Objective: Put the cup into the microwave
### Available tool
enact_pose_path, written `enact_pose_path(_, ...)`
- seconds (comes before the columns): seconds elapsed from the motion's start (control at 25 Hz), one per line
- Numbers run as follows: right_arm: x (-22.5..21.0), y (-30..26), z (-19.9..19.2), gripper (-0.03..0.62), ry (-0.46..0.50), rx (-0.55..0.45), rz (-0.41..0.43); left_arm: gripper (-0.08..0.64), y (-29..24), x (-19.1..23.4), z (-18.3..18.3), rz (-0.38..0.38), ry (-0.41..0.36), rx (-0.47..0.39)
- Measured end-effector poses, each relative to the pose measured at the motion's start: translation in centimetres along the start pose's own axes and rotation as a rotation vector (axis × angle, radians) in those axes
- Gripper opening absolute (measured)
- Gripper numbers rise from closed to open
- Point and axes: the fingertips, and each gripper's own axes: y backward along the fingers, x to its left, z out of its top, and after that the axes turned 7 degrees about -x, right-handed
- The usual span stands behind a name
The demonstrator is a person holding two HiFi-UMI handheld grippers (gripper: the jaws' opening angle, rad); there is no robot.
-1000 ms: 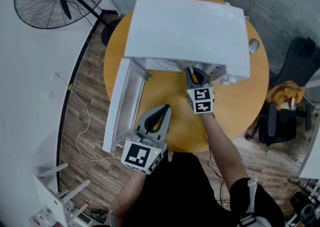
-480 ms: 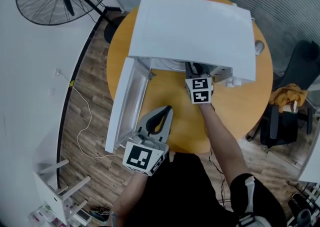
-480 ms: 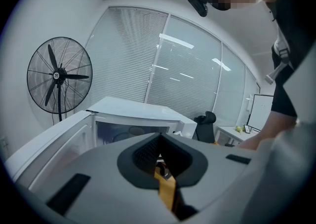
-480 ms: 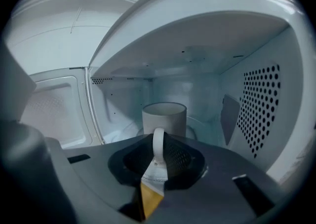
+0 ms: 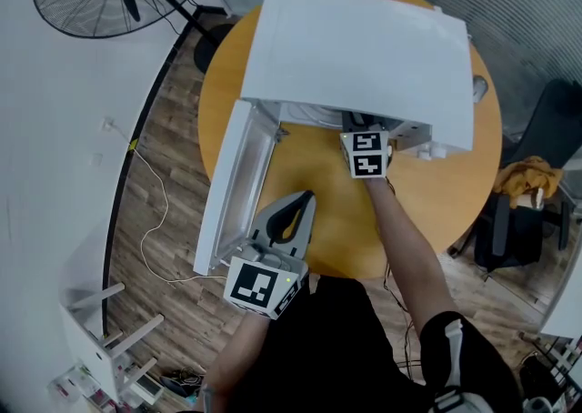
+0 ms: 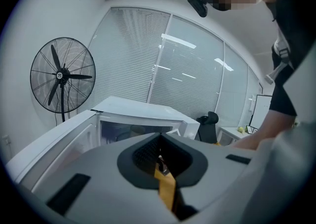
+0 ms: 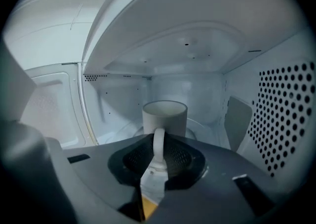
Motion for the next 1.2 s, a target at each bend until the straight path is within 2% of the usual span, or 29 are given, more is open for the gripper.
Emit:
enact_pose_path(0.28, 0.2, 0.0, 0.1, 0.066, 0.005, -0.004, 0.004, -0.005, 0.5, 0.2, 0.0, 0.017, -0.004, -0.004)
enact_pose_path(0.52, 0.2, 0.3, -0.5, 0.113, 0.007, 0.011, 0.002, -0.005, 0.8, 0.0, 0.0, 0.03, -0.005, -0.009)
enact_pose_path(0.76, 0.1, 1.1, -1.0, 0.122, -0.01, 0.012, -0.011, -0.005, 1.6, 0.3, -0.6, 0.05, 0.004, -0.005)
enact_pose_path(1.2, 1.3, 5.0, -0.3, 0.12, 0.014, 0.001, -0.05, -0.005, 3.4, -0.9, -0.4, -0.02, -0.013, -0.015)
